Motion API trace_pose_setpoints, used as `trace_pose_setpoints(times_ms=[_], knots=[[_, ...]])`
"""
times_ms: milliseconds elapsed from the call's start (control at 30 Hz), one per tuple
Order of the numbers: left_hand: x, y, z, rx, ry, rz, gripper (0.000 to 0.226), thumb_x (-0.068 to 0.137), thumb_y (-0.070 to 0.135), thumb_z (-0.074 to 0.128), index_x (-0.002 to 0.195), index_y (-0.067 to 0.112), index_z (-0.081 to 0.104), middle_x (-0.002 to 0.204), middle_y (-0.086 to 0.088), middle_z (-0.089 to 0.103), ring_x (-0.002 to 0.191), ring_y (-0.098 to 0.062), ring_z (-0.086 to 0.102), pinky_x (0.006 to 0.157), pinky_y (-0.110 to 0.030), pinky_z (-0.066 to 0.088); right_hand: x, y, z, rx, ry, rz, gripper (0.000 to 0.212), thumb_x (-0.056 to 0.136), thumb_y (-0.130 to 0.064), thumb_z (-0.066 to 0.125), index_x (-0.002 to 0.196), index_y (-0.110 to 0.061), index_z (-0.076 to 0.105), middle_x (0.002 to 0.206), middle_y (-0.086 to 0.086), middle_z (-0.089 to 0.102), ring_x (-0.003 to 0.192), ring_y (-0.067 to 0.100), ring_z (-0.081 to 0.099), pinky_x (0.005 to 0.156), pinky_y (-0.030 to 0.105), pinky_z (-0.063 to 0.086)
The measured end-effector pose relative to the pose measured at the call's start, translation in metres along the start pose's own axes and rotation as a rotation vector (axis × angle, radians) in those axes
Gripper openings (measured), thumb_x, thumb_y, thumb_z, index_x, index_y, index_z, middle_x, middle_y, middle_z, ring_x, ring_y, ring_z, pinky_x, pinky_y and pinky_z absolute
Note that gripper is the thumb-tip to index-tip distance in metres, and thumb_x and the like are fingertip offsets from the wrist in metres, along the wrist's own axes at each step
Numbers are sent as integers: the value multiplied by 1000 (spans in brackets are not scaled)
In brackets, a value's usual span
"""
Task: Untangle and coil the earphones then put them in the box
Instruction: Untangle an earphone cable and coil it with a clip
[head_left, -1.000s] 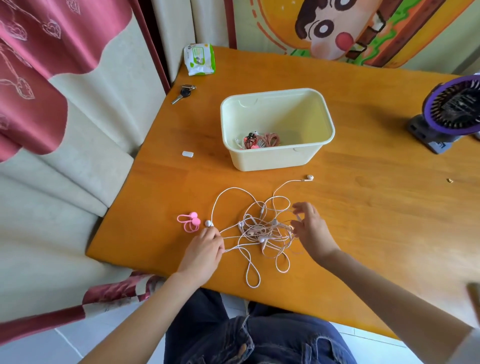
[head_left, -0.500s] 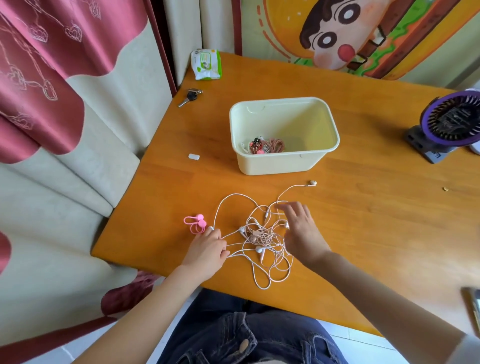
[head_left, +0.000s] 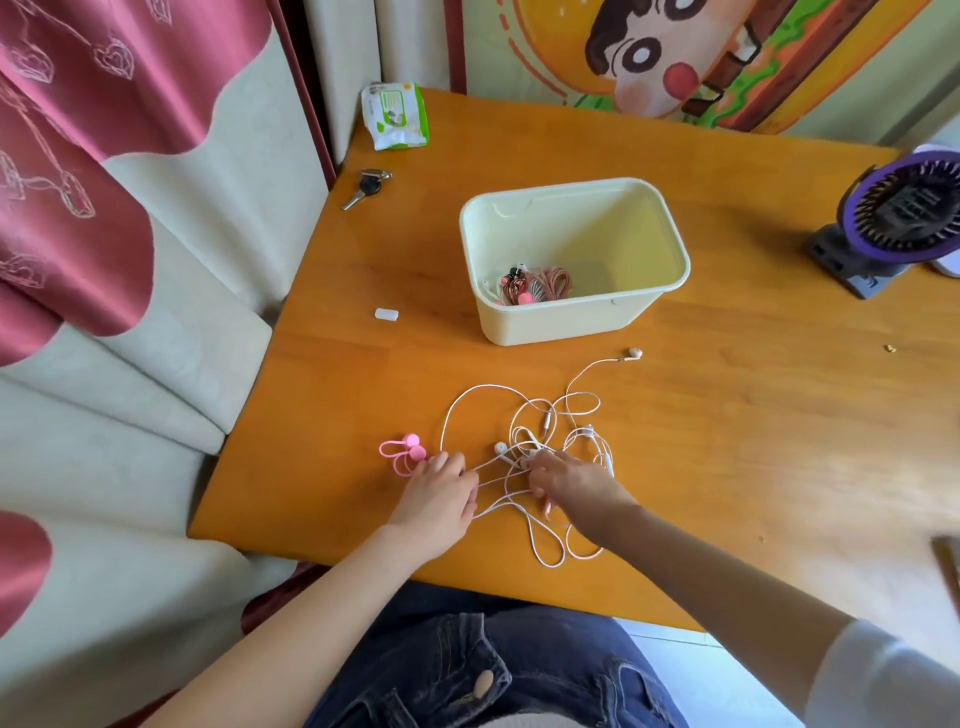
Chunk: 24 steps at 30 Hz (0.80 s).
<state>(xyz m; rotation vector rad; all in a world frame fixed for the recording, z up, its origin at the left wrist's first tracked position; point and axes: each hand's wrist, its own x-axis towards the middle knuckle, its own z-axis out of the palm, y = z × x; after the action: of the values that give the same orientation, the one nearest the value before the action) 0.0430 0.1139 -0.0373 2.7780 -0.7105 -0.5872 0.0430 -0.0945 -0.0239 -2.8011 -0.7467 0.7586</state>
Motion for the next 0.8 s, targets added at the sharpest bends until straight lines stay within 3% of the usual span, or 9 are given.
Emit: trace_pose_setpoints(times_ms=[100, 233, 300, 367, 433, 533, 667, 800], knots=[[3, -1, -1, -65, 6, 1, 19, 98, 28, 42, 106, 20, 57, 110, 3, 50, 106, -15, 42, 96, -29, 33, 6, 4, 1, -45, 68, 25, 9, 89, -13, 60, 97, -14, 65, 110, 6, 57, 96, 25, 57, 63, 33, 50], [8, 7, -12, -296, 111, -44, 21, 99, 28, 39, 104, 17, 57, 106, 3, 52, 102, -15, 47, 92, -33, 36, 11, -10, -11, -63, 113, 96, 25, 97, -27, 47, 112, -13, 60, 123, 3, 47, 116, 21, 45, 71, 34, 47], [9, 11, -18, -363, 154, -32, 18, 99, 27, 42, 102, 17, 57, 104, 4, 53, 100, -15, 48, 89, -34, 39, 9, -12, -10, -57, 50, 82, 24, 96, -13, 46, 118, -15, 55, 129, 1, 42, 120, 18, 42, 77, 31, 46], [9, 12, -18, -302, 125, 31, 18, 98, 26, 43, 106, 19, 57, 108, 4, 52, 105, -16, 46, 93, -35, 37, 1, -6, -5, 2, 6, 52, 46, 84, 10, 43, 117, -19, 56, 131, -2, 41, 121, 17, 42, 82, 27, 43], [7, 7, -15, -173, 59, 82, 23, 98, 26, 42, 117, 21, 55, 117, 4, 48, 113, -16, 42, 99, -34, 32, -4, 2, -2, 28, 16, 27, 54, 75, 16, 41, 112, -20, 58, 131, -2, 41, 119, 17, 44, 83, 27, 43], [2, -2, -8, -45, 27, 137, 30, 97, 22, 44, 127, 21, 50, 126, 3, 42, 118, -17, 37, 103, -30, 28, -4, 8, 0, -20, 50, -25, 40, 77, 13, 49, 101, -18, 60, 124, 1, 45, 110, 19, 49, 75, 30, 46], [1, -8, -9, -120, 6, 137, 31, 97, 19, 45, 127, 21, 52, 128, 4, 44, 119, -16, 38, 103, -28, 29, 3, 4, 2, -26, 156, -5, 23, 68, -4, 79, 79, -19, 65, 102, 3, 58, 84, 23, 61, 53, 30, 50], [7, -3, -25, -466, 3, -25, 29, 98, 22, 44, 126, 18, 51, 126, 2, 46, 119, -17, 44, 103, -33, 34, 10, -11, -16, 89, 350, 22, 4, 77, -16, 72, 76, -17, 68, 108, 6, 62, 92, 30, 60, 66, 39, 53]])
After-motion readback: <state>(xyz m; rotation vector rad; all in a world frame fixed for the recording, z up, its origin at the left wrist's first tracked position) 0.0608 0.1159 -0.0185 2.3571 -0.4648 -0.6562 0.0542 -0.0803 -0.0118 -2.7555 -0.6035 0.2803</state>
